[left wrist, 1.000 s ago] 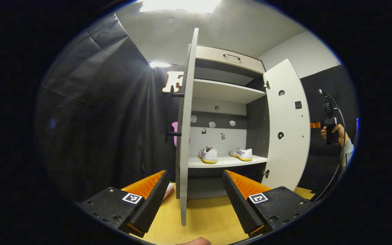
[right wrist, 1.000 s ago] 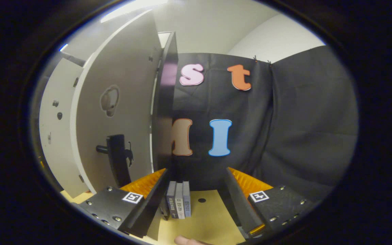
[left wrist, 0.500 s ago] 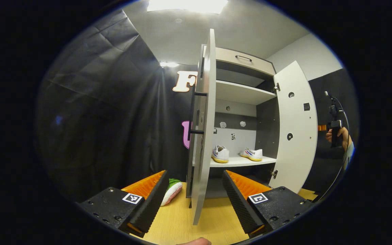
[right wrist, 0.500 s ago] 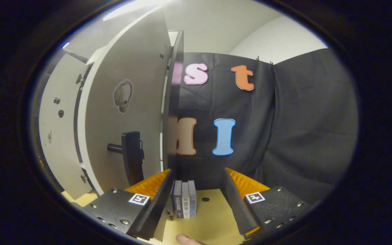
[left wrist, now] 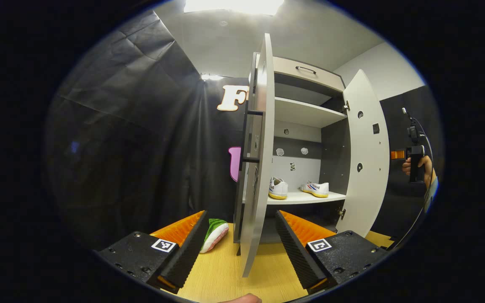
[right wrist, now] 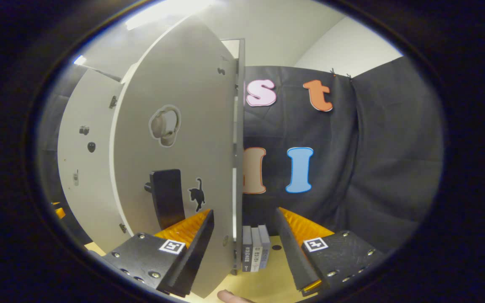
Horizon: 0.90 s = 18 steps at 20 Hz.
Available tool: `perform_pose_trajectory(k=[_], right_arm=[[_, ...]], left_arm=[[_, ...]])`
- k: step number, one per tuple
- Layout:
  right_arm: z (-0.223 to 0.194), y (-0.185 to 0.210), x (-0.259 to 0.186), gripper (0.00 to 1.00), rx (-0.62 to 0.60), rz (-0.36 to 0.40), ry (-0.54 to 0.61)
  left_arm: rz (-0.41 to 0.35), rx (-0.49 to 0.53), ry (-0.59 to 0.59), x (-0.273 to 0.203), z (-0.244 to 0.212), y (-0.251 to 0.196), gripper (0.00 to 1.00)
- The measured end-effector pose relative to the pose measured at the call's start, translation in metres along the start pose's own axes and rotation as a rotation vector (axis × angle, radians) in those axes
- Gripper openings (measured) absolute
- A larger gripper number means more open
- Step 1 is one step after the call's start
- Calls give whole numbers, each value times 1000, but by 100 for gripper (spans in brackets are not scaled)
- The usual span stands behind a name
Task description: Grab one shoe with the right hand and put it into the shoe cabinet, grab the other shoe with the left hand and put it into the shoe cabinet; then close the right door with the right hand and the left door with the left hand.
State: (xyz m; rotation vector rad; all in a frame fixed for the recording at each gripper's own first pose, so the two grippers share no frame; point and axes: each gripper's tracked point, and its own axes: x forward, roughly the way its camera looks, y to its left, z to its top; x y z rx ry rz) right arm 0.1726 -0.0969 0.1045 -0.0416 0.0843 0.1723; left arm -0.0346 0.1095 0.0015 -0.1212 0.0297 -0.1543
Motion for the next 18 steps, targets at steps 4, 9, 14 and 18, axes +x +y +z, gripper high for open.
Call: perform_pose_trajectory(k=[4,9,14,18], right_arm=[[2,21,13,84,27,-6,-7],[-12,78,25,87,-17,68,16],[-17,118,16,90,9,105,9],[-19,131,2,90,-36,102,0]], left_arm=[[8,7,-6,1,2,4,98],[19,5,9,6,-3,10,96],[40,21,8,-4,3,25,97],[48,15,11,0,2,30,97]])
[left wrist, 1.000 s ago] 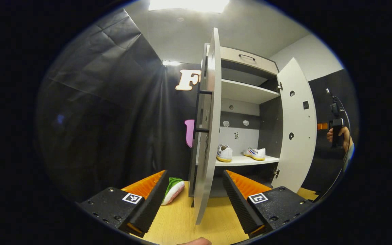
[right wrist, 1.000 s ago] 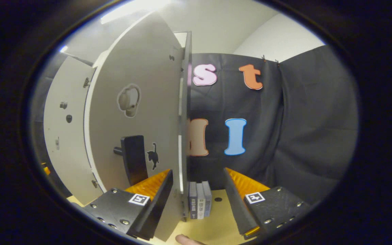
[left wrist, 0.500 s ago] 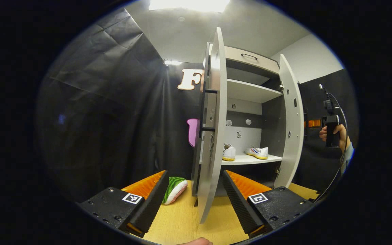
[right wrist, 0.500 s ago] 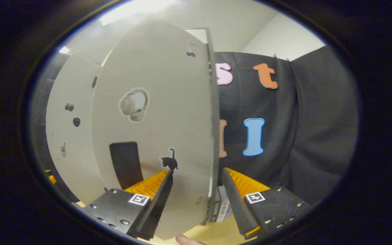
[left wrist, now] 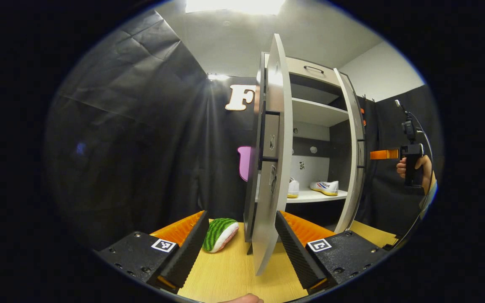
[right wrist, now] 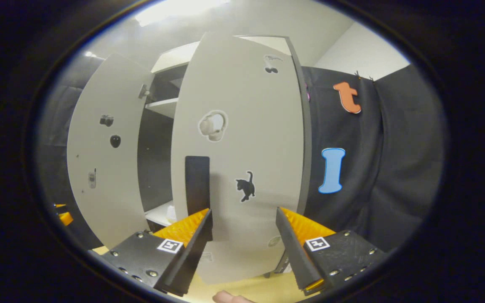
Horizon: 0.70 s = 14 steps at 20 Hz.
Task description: Grab one shoe with the right hand and put it into the shoe cabinet, grab the other shoe with the left hand and put it into the shoe cabinet; then close the right door with the right hand and the left door with the left hand.
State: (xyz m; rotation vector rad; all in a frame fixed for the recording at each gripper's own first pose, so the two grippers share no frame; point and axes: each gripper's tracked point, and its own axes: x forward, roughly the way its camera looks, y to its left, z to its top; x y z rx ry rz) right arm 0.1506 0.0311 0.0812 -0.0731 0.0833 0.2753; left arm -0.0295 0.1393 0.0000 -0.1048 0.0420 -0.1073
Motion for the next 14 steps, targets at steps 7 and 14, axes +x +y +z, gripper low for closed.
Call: perform_pose_trajectory(k=[7,14], right_arm=[[-22,9,-42,92,0,-29,-3],[-51,40,-92,98,10,3,-17]], left_arm=[[0,-26,36,9,-2,4,98],[61,-22,22,43,23,37,97]])
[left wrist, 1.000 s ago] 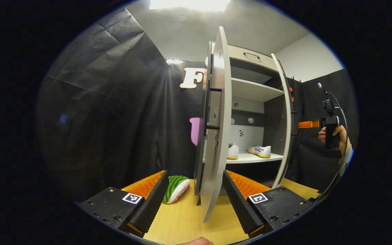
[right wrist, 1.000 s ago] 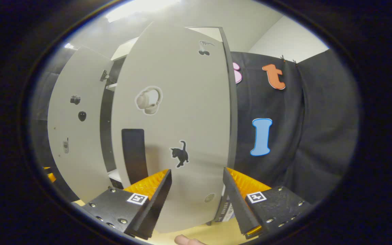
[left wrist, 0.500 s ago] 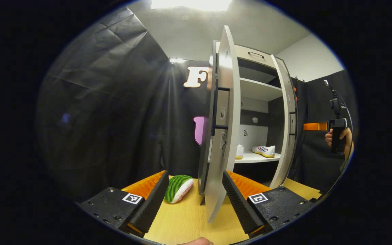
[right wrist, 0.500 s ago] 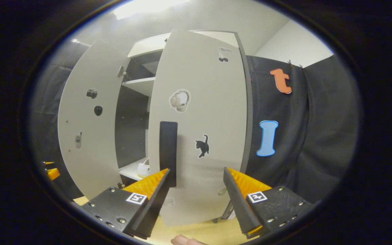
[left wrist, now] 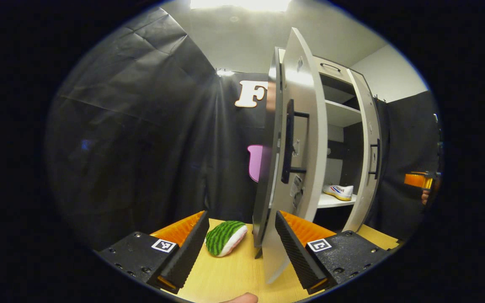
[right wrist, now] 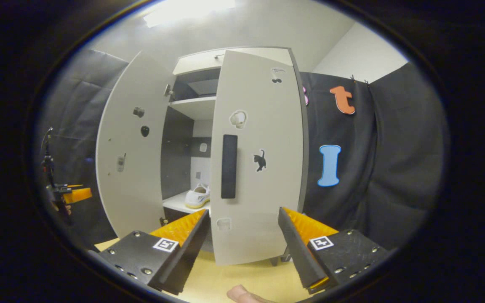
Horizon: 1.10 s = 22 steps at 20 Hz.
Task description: Grab one shoe with the right hand and put it into the shoe cabinet, grab the other shoe with the left hand and put it into the shoe cabinet; then close the right door with the right hand and the left door with the left hand.
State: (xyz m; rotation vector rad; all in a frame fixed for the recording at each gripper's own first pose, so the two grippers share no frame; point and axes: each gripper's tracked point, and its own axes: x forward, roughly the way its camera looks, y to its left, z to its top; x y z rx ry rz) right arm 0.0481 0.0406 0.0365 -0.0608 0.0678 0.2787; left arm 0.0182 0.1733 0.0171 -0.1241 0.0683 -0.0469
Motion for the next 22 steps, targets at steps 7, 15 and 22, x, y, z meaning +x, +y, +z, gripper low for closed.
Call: perform_pose_trajectory(k=[7,15,22], right_arm=[[-17,46,-34,97,-1,48,-18],[-27,55,-68,97,34,52,-56],[-33,45,-90,97,72,48,-85]], left_arm=[[24,6,-1,47,35,18,96],[32,-28,17,77,58,25,99],[-54,-12,33,86,59,-4,87]])
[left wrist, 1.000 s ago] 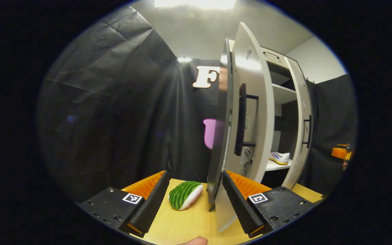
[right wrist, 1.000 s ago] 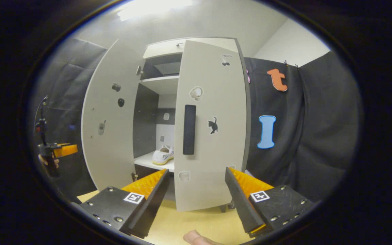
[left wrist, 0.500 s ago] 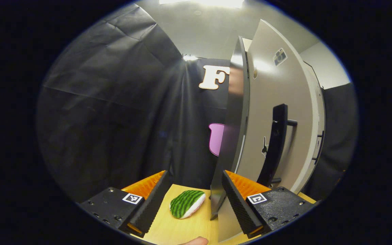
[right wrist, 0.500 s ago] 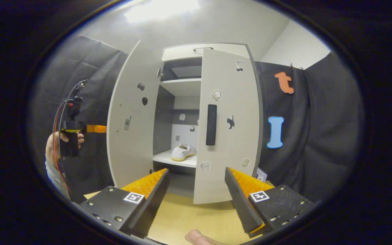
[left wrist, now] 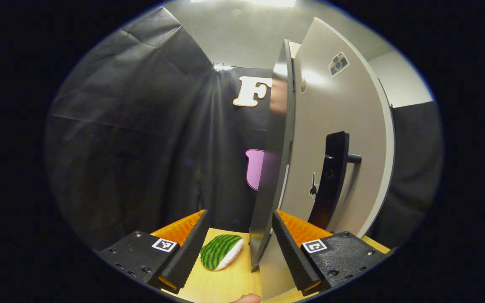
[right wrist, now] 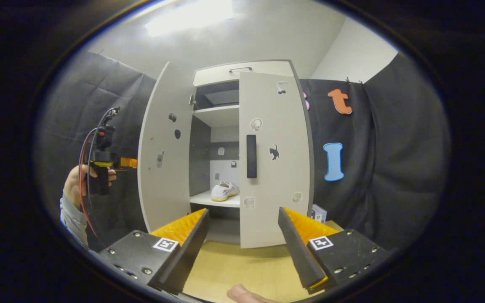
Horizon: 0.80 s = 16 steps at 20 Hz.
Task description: Grab one shoe with the right hand and put it into the shoe cabinet, grab the other shoe with the left hand and put it into the shoe cabinet; then close the right door with the right hand and the left door with the left hand.
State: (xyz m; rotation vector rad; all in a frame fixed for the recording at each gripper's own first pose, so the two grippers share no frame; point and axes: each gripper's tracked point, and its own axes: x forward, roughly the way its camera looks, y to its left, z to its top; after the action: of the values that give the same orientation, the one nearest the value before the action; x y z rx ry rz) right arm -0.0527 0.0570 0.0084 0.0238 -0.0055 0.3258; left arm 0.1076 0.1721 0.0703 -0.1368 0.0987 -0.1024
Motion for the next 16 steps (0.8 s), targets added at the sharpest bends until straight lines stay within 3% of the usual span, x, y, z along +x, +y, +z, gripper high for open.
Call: perform_pose_trajectory(k=[4,9,16], right_arm=[[3,-13,-6,97,16,-26,-20],[1,-20,-7,97,27,-53,-33],[-7,-46,-13,97,45,-91,-25]], left_arm=[[-4,-9,16,-1,0,-5,92],[-92,8,45,0,-8,-52,91],[-74,27,14,5,-1,-64,91]])
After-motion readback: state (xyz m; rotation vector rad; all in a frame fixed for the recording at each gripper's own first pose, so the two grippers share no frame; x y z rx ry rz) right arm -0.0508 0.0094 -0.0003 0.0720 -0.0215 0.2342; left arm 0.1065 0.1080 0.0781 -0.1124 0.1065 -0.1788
